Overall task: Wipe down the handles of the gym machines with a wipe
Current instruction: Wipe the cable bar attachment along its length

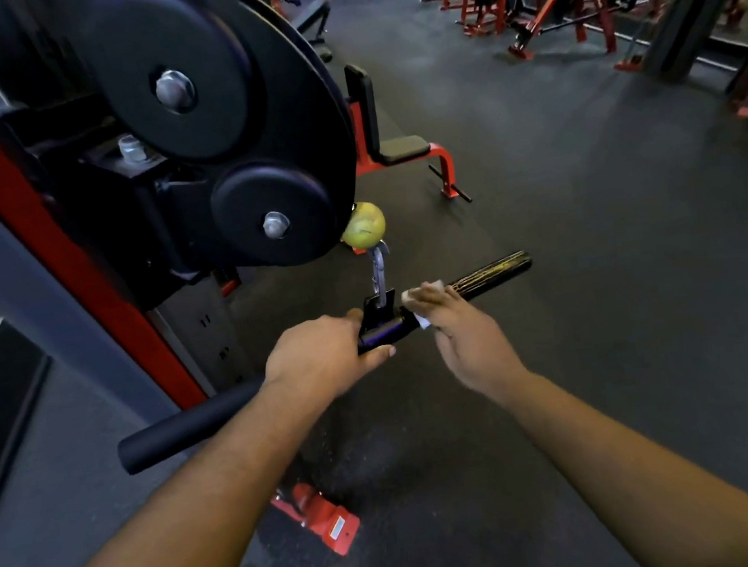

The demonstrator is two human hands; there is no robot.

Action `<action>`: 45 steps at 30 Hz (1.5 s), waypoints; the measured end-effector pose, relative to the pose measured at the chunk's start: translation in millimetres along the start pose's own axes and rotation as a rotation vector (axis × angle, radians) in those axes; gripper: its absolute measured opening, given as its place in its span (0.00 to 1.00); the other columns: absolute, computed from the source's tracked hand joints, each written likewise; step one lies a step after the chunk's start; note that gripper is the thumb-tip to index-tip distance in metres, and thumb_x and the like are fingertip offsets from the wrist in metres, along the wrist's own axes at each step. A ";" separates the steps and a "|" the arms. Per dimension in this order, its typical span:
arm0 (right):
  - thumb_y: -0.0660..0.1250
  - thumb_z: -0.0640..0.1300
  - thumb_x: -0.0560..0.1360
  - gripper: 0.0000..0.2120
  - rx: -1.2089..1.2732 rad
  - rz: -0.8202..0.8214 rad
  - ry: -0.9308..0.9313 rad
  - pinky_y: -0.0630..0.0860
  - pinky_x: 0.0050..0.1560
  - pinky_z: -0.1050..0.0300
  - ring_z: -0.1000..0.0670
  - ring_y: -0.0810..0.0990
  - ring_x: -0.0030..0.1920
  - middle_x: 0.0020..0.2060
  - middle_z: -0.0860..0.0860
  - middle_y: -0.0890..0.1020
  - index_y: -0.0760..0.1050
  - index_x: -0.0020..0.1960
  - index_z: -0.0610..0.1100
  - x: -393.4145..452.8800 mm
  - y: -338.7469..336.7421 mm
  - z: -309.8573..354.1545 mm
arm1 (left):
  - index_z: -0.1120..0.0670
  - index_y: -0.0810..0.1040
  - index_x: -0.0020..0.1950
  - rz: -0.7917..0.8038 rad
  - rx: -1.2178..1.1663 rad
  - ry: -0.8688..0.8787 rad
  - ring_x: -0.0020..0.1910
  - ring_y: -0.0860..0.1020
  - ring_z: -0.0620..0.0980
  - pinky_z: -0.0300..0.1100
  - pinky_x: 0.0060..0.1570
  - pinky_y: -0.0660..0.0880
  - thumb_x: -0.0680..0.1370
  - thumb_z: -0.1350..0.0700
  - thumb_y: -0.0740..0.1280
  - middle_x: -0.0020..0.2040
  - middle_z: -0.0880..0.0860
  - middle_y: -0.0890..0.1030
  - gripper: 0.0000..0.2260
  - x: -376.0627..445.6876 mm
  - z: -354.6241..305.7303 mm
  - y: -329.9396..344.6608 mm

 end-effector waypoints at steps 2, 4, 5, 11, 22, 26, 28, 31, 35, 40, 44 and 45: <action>0.62 0.31 0.77 0.22 -0.096 0.086 -0.034 0.57 0.79 0.51 0.45 0.74 0.70 0.67 0.44 0.79 0.78 0.69 0.43 19.1 -14.6 -6.8 | 0.45 0.71 0.67 -0.004 -0.007 -0.001 0.41 0.81 0.49 0.49 0.43 0.82 0.77 0.27 0.58 0.43 0.48 0.79 0.28 -0.4 -2.5 -2.1; 0.62 0.39 0.78 0.16 -0.348 0.197 0.052 0.60 0.76 0.45 0.41 0.80 0.63 0.58 0.42 0.83 0.80 0.62 0.46 46.8 -33.8 -44.0 | 0.45 0.72 0.66 -0.009 -0.016 -0.002 0.42 0.81 0.50 0.49 0.43 0.82 0.77 0.27 0.58 0.43 0.47 0.79 0.27 -1.4 -4.7 -3.4; 0.63 0.43 0.78 0.12 -0.477 0.247 0.136 0.61 0.74 0.44 0.41 0.81 0.59 0.54 0.43 0.84 0.81 0.58 0.49 58.7 -47.2 -67.3 | 0.45 0.72 0.66 -0.011 -0.015 -0.004 0.43 0.81 0.50 0.49 0.44 0.82 0.77 0.27 0.58 0.44 0.47 0.79 0.27 -2.3 -5.7 -3.5; 0.67 0.44 0.75 0.07 -0.561 0.384 0.414 0.79 0.58 0.48 0.40 0.83 0.53 0.49 0.43 0.85 0.82 0.50 0.45 75.3 -73.2 -105.4 | 0.45 0.72 0.65 -0.031 0.026 -0.005 0.42 0.81 0.50 0.48 0.42 0.80 0.77 0.26 0.58 0.43 0.47 0.78 0.28 -7.6 -8.9 -3.8; 0.51 0.36 0.82 0.23 -0.214 -0.005 -0.326 0.63 0.77 0.46 0.44 0.70 0.75 0.74 0.44 0.73 0.70 0.75 0.40 -6.1 -4.4 -21.1 | 0.43 0.70 0.70 0.002 -0.032 -0.013 0.41 0.79 0.47 0.48 0.44 0.81 0.77 0.26 0.58 0.41 0.45 0.76 0.29 -5.8 -8.1 2.1; 0.58 0.33 0.80 0.26 -0.265 -0.230 -0.142 0.65 0.75 0.39 0.44 0.69 0.76 0.74 0.44 0.72 0.68 0.77 0.43 6.6 -39.3 -121.7 | 0.43 0.71 0.67 0.071 -0.107 -0.030 0.41 0.77 0.47 0.47 0.43 0.79 0.76 0.25 0.59 0.39 0.44 0.74 0.28 -2.3 -11.5 6.1; 0.60 0.34 0.80 0.26 -0.199 -0.324 0.065 0.63 0.76 0.39 0.40 0.70 0.75 0.74 0.44 0.72 0.68 0.77 0.45 9.0 -48.8 -152.1 | 0.43 0.72 0.67 0.052 -0.092 -0.038 0.40 0.77 0.47 0.46 0.41 0.78 0.76 0.25 0.59 0.39 0.44 0.73 0.28 -1.7 -12.9 5.3; 0.59 0.27 0.78 0.28 -0.071 -0.412 0.098 0.64 0.76 0.39 0.43 0.67 0.76 0.75 0.43 0.71 0.70 0.76 0.41 6.1 -26.1 -131.5 | 0.42 0.70 0.69 0.049 -0.080 -0.061 0.40 0.76 0.47 0.45 0.37 0.74 0.76 0.25 0.59 0.38 0.43 0.72 0.29 1.3 -11.1 3.7; 0.54 0.32 0.80 0.24 0.158 -0.333 -0.048 0.61 0.78 0.46 0.43 0.65 0.78 0.75 0.42 0.70 0.71 0.74 0.37 -10.5 28.3 -41.1 | 0.43 0.69 0.72 0.070 -0.028 -0.094 0.41 0.78 0.48 0.46 0.38 0.76 0.76 0.26 0.59 0.40 0.45 0.75 0.31 4.3 -8.1 -0.3; 0.57 0.28 0.79 0.24 0.481 -0.313 0.022 0.68 0.75 0.44 0.46 0.67 0.77 0.75 0.46 0.71 0.73 0.73 0.38 -29.9 37.8 -7.0 | 0.48 0.63 0.76 -0.028 0.010 -0.124 0.51 0.82 0.56 0.47 0.40 0.75 0.76 0.26 0.60 0.55 0.53 0.82 0.37 0.0 -5.8 -4.5; 0.58 0.26 0.78 0.24 0.507 -0.316 0.035 0.69 0.74 0.45 0.48 0.69 0.76 0.73 0.46 0.73 0.75 0.71 0.39 -24.0 28.7 -0.8 | 0.47 0.56 0.80 -0.053 -0.018 -0.133 0.60 0.80 0.57 0.49 0.45 0.78 0.74 0.24 0.60 0.65 0.53 0.78 0.42 -25.7 20.3 -4.4; 0.58 0.26 0.78 0.24 0.506 -0.324 0.046 0.70 0.73 0.45 0.49 0.70 0.75 0.72 0.46 0.74 0.76 0.71 0.39 -22.9 28.4 1.7 | 0.46 0.58 0.79 -0.054 -0.009 -0.139 0.59 0.80 0.56 0.51 0.47 0.79 0.74 0.23 0.59 0.65 0.53 0.78 0.41 -36.6 33.7 -3.6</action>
Point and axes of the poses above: each hand's wrist, its own x-axis towards the middle knuckle, its own y-axis out of the palm, z = x × y, the point moved 6 cm from there along x, towards the middle knuckle
